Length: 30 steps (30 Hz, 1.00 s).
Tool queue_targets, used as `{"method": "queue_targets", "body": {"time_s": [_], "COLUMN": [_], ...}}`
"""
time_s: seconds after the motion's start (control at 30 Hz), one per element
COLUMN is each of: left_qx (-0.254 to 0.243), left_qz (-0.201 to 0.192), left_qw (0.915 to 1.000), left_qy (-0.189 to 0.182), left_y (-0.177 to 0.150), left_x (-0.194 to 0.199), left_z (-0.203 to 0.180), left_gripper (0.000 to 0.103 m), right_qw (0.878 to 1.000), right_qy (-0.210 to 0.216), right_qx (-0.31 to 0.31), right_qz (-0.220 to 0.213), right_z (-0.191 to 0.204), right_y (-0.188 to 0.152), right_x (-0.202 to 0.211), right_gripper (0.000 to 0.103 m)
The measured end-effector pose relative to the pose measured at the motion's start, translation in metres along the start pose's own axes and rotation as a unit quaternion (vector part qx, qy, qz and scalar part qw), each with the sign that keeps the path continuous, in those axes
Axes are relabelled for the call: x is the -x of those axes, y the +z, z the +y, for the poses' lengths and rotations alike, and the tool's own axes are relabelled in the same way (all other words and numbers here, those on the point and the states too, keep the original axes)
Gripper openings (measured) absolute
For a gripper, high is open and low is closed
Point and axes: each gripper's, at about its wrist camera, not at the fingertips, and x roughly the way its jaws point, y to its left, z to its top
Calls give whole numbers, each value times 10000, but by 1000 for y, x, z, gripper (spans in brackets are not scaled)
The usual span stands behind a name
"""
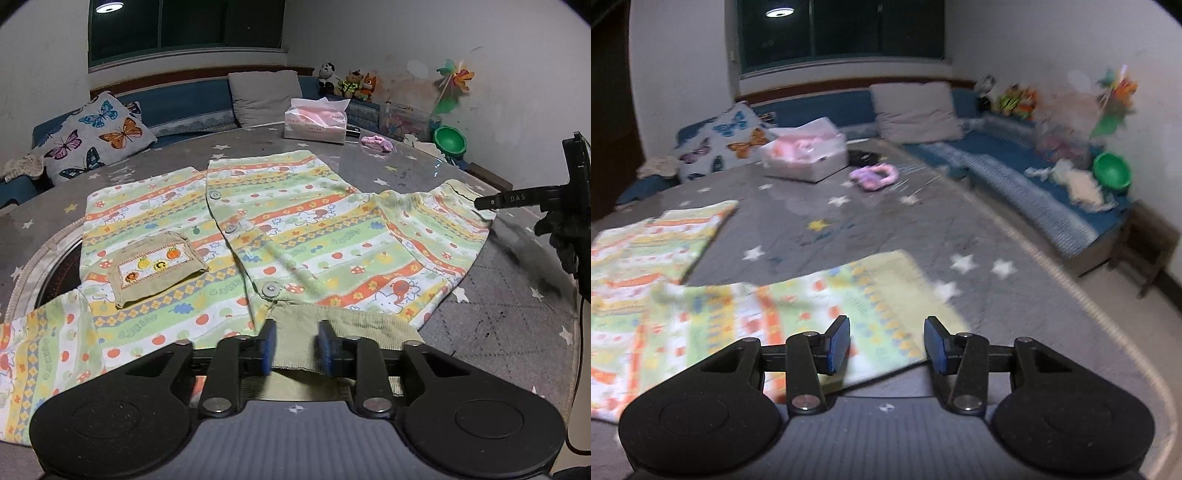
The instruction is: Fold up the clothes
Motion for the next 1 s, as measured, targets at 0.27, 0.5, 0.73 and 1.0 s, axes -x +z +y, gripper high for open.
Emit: {"method": "queue_targets", "body": {"time_s": [0.27, 0.5, 0.73, 1.0], "left_qx": [-55, -118, -170, -348], "left_qz": [-67, -131, -100, -69], "left_qw": [9999, 9996, 9995, 9990], "left_qy": [107, 203, 250, 276], "left_y": [5, 11, 16, 19], "left_x": [4, 4, -3, -12], "left_z": [-3, -7, -13, -24], "left_gripper": [54, 67, 72, 73], "right_qw": [9998, 9996, 9988, 9947], "right_qy": [-115, -197, 94, 690], "right_qx": [-148, -202, -468, -650], "right_qz": [50, 65, 95, -390], "right_z": [-10, -16, -21, -8], "right_y": [0, 0, -3, 20], "right_x": [-8, -13, -7, 38], "right_gripper": [45, 45, 10, 8]}}
